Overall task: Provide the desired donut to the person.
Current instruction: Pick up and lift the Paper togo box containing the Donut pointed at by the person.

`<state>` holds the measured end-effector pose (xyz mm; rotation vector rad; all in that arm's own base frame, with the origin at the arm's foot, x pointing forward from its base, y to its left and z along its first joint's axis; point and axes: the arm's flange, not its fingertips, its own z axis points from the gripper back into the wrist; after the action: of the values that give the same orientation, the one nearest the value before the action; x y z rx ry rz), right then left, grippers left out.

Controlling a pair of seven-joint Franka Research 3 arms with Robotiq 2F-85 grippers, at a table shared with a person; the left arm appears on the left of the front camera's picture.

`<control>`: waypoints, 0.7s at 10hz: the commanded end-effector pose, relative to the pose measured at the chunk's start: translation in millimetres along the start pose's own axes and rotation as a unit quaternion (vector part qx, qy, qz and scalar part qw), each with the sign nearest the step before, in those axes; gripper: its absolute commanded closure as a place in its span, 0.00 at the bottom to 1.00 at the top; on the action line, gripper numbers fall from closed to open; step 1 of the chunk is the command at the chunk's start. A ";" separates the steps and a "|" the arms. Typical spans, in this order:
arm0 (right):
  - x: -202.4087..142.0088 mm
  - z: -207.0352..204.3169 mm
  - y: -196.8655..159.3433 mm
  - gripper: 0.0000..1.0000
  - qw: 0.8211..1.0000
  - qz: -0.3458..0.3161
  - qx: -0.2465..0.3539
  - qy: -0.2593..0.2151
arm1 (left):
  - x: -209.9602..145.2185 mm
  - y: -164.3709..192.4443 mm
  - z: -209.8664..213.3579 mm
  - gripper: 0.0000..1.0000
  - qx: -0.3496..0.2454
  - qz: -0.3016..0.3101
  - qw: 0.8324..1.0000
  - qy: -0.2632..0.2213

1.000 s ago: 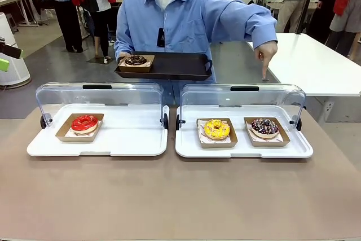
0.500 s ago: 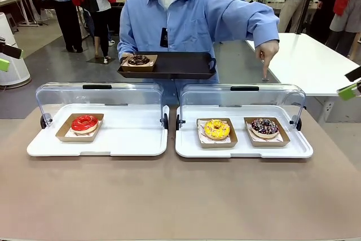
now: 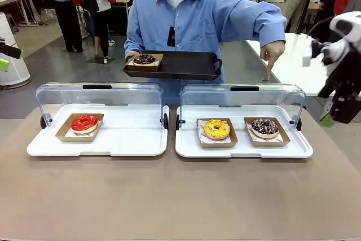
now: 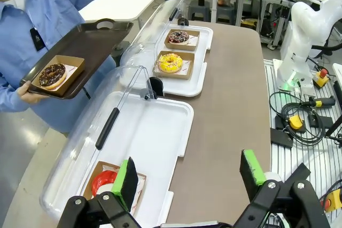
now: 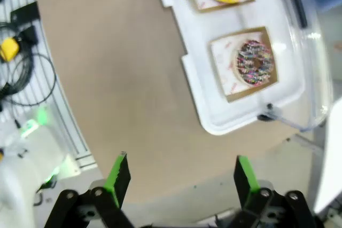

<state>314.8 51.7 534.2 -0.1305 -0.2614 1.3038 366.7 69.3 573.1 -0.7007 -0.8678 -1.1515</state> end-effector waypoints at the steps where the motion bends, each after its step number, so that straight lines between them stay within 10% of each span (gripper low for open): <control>1: 7.0 -27.5 -17.4 0.00 0.999 0.034 0.039 -0.006 | 0.3 0.2 1.1 0.00 -0.002 -0.003 1.000 -0.006; 7: 13.1 -49.6 -12.0 0.00 0.998 0.033 0.061 0.005 | 0.3 0.2 1.1 0.00 -0.002 -0.003 1.000 -0.006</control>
<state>346.6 62.7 488.0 -0.0386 -0.1659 1.3813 366.8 69.4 573.0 -0.7006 -0.8673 -1.1511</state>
